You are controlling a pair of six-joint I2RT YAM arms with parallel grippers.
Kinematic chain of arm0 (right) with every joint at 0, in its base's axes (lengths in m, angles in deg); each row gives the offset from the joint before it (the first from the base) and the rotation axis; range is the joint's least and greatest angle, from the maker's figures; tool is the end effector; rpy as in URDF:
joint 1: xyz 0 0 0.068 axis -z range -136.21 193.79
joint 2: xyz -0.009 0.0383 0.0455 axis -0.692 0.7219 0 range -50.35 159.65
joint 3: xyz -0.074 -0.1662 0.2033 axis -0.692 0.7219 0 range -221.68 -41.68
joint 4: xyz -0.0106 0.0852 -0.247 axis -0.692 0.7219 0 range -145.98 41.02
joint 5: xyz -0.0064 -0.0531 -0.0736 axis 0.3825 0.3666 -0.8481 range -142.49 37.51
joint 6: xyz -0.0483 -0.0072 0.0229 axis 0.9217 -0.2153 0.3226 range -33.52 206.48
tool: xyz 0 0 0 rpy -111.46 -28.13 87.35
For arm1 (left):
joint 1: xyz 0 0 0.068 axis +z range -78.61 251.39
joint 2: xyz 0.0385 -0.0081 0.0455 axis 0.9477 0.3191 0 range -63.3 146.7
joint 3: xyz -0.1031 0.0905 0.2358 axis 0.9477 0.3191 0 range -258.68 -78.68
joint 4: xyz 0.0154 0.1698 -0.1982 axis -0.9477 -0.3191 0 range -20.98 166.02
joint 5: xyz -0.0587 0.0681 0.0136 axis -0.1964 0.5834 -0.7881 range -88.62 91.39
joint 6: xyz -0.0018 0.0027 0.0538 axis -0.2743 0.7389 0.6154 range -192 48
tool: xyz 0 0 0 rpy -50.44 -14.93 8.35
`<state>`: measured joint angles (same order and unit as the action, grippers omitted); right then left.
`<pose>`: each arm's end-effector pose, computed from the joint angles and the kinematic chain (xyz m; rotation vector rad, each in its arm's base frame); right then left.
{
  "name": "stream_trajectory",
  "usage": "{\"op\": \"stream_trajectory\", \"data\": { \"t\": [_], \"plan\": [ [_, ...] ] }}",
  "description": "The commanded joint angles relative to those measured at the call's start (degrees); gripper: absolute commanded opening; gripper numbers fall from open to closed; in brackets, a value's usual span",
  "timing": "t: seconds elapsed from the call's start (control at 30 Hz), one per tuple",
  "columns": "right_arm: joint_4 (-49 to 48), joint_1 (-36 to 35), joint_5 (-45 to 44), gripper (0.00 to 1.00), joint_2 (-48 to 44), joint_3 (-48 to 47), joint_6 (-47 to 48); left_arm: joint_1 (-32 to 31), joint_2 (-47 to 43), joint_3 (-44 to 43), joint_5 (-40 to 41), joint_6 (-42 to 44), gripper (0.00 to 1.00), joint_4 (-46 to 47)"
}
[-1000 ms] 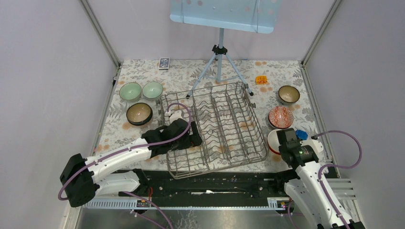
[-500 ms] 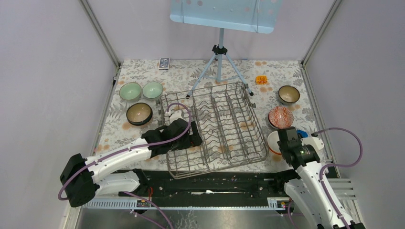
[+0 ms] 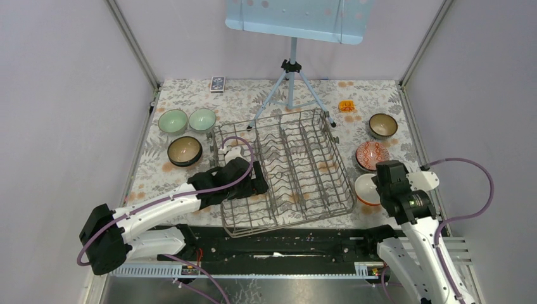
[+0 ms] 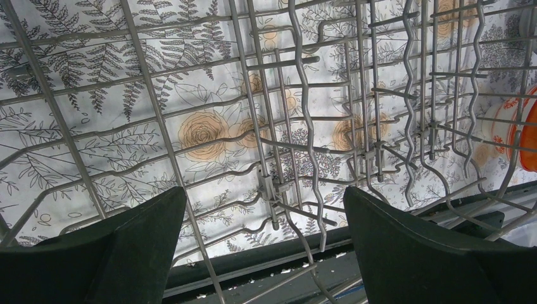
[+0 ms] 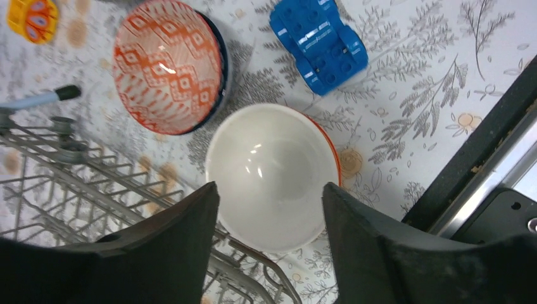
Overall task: Unload the bowls from the dish rack
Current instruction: Place the bowl with the bowl.
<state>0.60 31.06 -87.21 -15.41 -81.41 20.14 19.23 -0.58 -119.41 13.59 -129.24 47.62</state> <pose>0.1085 0.0038 0.2638 1.2378 1.9068 -0.0465 0.1396 -0.1675 0.2283 -0.2080 2.5063 -0.5833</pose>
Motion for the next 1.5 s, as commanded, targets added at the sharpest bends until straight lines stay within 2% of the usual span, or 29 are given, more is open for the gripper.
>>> {"op": "stream_trajectory", "data": {
  "t": [0.0,0.13,0.2,0.23,0.73,0.93,1.1,1.17,1.33,1.4,1.47],
  "plan": [
    [1.3,0.3,-6.0,0.61,0.6,-3.4,3.6,0.2,-0.3,-0.4,-0.1,0.2,0.99,3.2],
    [-1.9,0.3,-2.7,0.26,1.9,0.5,1.6,0.3,0.4,-0.5,-0.7,0.1,0.99,3.8],
    [-2.8,0.3,-0.8,0.12,2.7,2.6,-0.3,0.3,0.4,-0.7,-0.9,0.3,0.99,3.7],
    [-2.8,0.3,-0.3,0.08,3.0,3.4,-1.2,0.3,0.3,-0.6,-0.8,0.4,0.99,3.6],
    [-1.2,0.3,-0.4,0.06,3.4,6.7,-5.4,0.3,1.1,0.4,-1.2,1.0,0.99,4.8],
    [-1.6,0.3,1.4,0.11,4.1,7.3,-6.4,0.3,0.8,0.8,-1.4,0.8,0.99,5.0],
    [-2.5,0.3,1.7,0.23,3.5,7.2,-5.1,0.2,0.4,0.4,-1.5,1.4,0.99,4.5],
    [-2.4,0.3,-0.2,0.31,3.0,4.7,-2.8,0.3,0.0,-0.2,-1.0,2.2,0.99,3.8],
    [-5.2,0.3,-2.4,0.49,3.4,-7.8,12.5,0.3,-1.5,-3.4,2.1,5.9,0.99,1.3],
    [-9.6,0.3,1.8,0.56,3.4,-12.7,21.2,0.3,-2.0,-5.4,3.4,8.1,0.99,0.2],
    [-14.9,0.3,10.0,0.64,3.3,-17.2,28.7,0.4,-2.4,-7.5,5.2,10.2,0.99,-0.9]
  ]
}}
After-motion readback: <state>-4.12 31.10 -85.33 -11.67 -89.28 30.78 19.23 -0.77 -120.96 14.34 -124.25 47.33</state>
